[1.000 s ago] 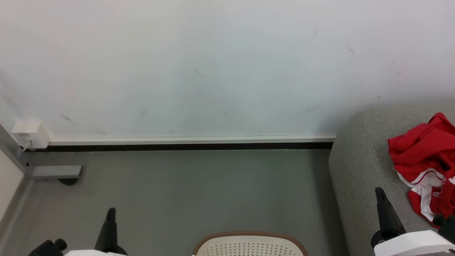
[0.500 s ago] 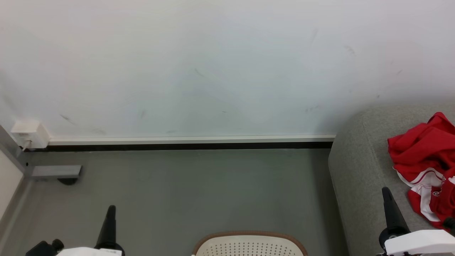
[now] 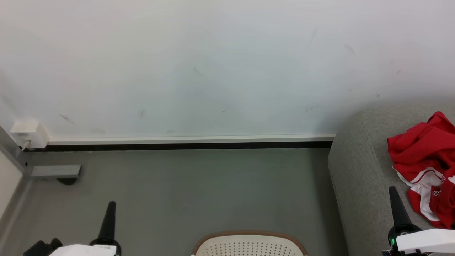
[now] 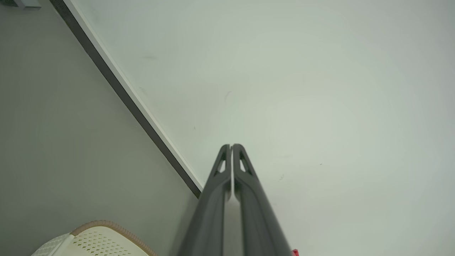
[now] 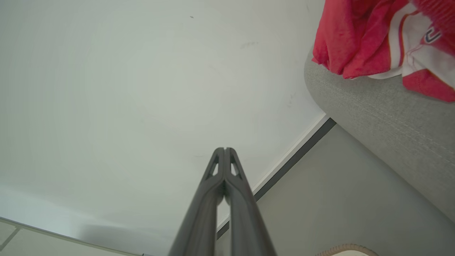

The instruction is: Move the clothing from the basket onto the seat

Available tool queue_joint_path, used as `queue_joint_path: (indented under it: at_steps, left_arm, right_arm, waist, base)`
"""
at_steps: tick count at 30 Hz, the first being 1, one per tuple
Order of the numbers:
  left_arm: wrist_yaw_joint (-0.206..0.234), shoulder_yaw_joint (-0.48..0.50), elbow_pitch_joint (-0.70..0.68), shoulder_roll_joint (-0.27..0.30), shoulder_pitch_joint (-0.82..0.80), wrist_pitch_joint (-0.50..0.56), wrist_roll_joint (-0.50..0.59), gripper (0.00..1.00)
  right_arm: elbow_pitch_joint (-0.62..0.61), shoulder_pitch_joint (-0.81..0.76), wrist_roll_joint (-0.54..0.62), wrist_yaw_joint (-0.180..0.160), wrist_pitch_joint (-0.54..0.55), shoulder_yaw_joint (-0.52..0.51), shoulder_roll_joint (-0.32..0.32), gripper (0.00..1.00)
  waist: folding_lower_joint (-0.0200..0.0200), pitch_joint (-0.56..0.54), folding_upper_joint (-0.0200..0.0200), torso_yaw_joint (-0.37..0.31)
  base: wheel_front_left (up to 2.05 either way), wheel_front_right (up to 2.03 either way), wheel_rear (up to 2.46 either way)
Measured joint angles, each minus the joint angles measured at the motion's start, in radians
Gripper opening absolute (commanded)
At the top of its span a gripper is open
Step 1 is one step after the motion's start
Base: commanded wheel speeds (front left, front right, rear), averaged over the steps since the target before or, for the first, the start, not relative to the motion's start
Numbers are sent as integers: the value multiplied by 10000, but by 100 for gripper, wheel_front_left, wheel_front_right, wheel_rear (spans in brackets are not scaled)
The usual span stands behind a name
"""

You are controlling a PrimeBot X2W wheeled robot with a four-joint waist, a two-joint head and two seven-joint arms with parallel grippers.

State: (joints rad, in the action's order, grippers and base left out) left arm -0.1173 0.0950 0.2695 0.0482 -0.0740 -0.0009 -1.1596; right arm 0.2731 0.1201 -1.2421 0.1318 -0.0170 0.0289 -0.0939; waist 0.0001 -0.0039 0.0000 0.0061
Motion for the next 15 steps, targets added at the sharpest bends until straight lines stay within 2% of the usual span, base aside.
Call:
queue_joint_path:
  at_steps: [15]
  left_arm:
    - [-44,48,-82,0,-94,357,-1388,0]
  right_arm:
    - [-100,-11,-1187,0,380,-393,92,0]
  waist:
    - [-1,19,0,-17]
  base:
    - [0,0,0]
